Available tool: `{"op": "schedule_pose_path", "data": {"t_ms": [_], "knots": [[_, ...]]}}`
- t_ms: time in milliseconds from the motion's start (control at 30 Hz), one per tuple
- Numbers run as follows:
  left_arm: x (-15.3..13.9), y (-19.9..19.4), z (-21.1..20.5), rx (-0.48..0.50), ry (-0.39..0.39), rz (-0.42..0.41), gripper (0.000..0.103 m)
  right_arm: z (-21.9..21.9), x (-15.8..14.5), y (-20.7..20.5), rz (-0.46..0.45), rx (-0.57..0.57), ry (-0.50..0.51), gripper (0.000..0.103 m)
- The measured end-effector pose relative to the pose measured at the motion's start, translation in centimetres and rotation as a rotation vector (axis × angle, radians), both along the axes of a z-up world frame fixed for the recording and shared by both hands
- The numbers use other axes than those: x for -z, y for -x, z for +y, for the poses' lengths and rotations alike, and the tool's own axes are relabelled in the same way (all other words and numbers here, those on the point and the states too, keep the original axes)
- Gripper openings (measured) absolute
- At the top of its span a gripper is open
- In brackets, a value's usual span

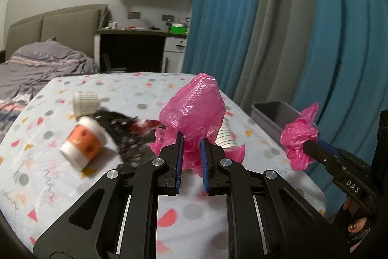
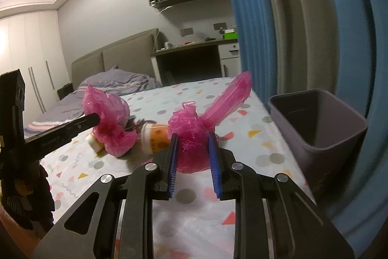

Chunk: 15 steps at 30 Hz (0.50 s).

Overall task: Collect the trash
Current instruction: 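Carry both pink bags over the grey bin with both tools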

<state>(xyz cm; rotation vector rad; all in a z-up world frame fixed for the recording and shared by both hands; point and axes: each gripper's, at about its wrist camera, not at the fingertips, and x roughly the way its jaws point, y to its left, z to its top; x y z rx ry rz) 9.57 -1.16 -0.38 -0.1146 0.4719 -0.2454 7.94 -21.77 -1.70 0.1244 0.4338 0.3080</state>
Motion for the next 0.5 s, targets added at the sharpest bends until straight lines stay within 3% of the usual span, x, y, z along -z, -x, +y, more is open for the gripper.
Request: {"op": "schedule_pose_path", "data": {"t_ms": [500], "knots": [[-0.9,-3.7,-8.6,0.141,-0.043,-0.017,0.012,-6.5,-1.0,-1.2,-0.043,0.142,-0.006,0.025]]}}
